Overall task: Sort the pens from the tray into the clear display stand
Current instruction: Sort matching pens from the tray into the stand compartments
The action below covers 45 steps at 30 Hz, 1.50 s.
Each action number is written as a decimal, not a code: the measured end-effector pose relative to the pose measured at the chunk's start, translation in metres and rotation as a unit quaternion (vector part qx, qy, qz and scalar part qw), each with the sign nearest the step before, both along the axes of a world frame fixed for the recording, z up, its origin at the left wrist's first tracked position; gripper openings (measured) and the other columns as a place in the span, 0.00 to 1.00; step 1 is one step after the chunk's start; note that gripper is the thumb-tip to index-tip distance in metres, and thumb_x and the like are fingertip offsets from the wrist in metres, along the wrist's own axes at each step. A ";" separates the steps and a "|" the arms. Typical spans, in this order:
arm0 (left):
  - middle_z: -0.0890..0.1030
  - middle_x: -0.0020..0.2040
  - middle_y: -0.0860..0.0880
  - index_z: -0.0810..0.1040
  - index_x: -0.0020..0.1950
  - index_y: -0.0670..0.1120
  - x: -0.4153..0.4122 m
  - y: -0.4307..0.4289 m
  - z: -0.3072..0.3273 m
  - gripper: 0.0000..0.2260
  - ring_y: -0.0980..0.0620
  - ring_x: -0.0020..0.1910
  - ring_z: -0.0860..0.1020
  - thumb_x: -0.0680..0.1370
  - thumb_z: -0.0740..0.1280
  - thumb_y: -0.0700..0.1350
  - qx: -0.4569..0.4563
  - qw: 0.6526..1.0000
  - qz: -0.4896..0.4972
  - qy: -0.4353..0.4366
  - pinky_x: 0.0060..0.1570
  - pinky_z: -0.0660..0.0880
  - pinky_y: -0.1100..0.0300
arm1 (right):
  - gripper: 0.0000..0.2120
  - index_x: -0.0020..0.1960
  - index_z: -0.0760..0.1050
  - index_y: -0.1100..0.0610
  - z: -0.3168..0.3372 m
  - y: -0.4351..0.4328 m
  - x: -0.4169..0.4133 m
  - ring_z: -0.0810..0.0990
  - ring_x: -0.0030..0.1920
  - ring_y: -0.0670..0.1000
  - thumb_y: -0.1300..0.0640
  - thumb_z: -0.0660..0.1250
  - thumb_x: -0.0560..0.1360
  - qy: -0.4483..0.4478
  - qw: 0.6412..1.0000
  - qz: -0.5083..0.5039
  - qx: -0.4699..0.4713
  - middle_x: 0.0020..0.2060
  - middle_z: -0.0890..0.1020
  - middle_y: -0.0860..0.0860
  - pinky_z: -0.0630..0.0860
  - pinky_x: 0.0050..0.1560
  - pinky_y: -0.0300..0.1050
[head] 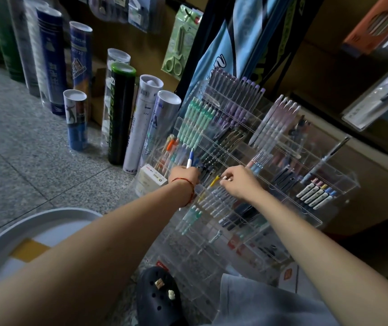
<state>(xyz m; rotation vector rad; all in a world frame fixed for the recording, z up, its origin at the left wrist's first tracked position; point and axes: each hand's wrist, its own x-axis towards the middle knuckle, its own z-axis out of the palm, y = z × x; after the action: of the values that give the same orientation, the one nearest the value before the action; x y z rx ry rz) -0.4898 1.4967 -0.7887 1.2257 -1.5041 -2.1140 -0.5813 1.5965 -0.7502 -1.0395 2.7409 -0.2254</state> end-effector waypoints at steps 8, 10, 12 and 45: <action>0.70 0.30 0.48 0.76 0.57 0.35 0.007 0.000 -0.003 0.11 0.54 0.26 0.65 0.77 0.64 0.38 -0.010 1.000 -0.010 -0.014 0.26 0.63 0.64 | 0.12 0.57 0.78 0.61 0.006 0.000 -0.005 0.70 0.34 0.42 0.58 0.65 0.76 -0.036 0.999 0.018 -0.032 0.34 0.76 0.44 0.69 0.40 0.35; 0.71 0.30 0.47 0.76 0.55 0.36 0.007 0.000 -0.006 0.10 0.54 0.26 0.66 0.77 0.64 0.39 -0.021 1.000 -0.016 -0.016 0.26 0.63 0.63 | 0.10 0.54 0.80 0.59 0.012 0.003 -0.005 0.76 0.42 0.46 0.58 0.65 0.76 -0.034 0.997 0.025 -0.063 0.43 0.82 0.49 0.73 0.53 0.43; 0.71 0.30 0.47 0.77 0.50 0.38 0.006 0.002 -0.005 0.06 0.53 0.26 0.66 0.76 0.64 0.39 -0.033 0.999 -0.038 -0.007 0.27 0.63 0.63 | 0.09 0.54 0.80 0.59 0.024 0.005 -0.003 0.77 0.49 0.48 0.59 0.64 0.77 -0.027 0.995 0.034 -0.087 0.49 0.82 0.52 0.73 0.54 0.44; 0.71 0.24 0.50 0.77 0.42 0.42 0.018 0.013 0.011 0.14 0.54 0.23 0.62 0.79 0.53 0.40 0.098 0.973 -0.186 0.090 0.27 0.58 0.64 | 0.15 0.65 0.72 0.59 0.029 0.009 0.024 0.77 0.52 0.48 0.60 0.59 0.79 -0.054 0.980 0.030 -0.187 0.56 0.78 0.52 0.72 0.50 0.38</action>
<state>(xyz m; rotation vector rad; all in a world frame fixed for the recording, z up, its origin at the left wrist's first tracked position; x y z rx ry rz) -0.4718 1.5097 -0.7775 0.8251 -1.5722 -2.5885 -0.5571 1.6053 -0.7208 -1.1556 2.6205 -0.7888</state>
